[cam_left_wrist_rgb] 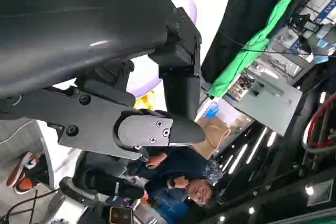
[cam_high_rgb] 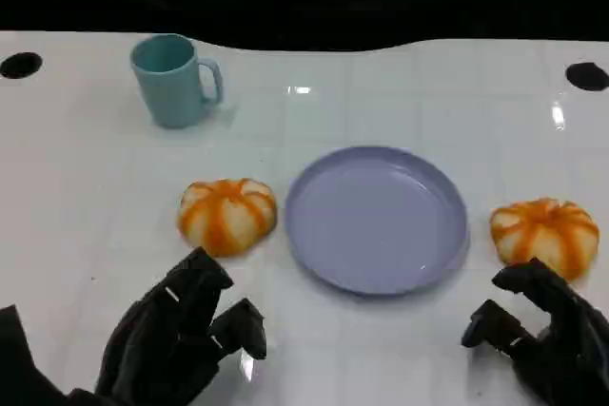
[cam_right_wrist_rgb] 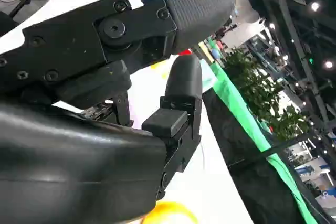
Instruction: Grasp the bread from the table and place it into the plate.
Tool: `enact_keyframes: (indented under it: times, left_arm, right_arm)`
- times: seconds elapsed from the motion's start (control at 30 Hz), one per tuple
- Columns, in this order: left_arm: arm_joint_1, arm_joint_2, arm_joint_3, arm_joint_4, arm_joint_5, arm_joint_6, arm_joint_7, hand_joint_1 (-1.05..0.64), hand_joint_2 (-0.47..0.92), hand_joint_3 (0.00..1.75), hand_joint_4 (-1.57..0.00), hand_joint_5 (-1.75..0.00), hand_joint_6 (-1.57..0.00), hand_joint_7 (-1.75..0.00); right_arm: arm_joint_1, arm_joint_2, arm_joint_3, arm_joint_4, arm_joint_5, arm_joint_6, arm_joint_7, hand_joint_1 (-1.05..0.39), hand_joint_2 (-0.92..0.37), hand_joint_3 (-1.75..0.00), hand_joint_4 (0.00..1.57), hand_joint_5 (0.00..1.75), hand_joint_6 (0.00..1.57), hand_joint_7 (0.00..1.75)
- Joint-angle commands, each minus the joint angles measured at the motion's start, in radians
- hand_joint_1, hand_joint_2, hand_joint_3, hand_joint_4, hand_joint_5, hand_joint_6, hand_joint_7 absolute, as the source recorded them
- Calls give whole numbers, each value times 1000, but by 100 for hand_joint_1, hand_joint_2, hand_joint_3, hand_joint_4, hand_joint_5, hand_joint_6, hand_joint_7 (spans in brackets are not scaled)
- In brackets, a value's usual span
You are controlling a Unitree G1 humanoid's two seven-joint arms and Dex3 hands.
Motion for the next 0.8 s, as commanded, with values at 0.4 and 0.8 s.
enact_keyframes:
  times: [0.4, 0.8]
  left_arm:
    - [4, 9, 4, -2, 2, -17, -7, -55, 92, 26, -75, -175, -52, -156]
    - [2, 2, 0, 11, 28, -76, -9, -57, 92, 23, -70, -175, -51, -148]
  right_arm:
    - [0, -18, 0, 4, -1, -6, 12, -51, -92, -16, 69, 144, 59, 116]
    - [-2, -14, -1, 6, -8, -13, 4, -51, -92, -16, 70, 144, 58, 116]
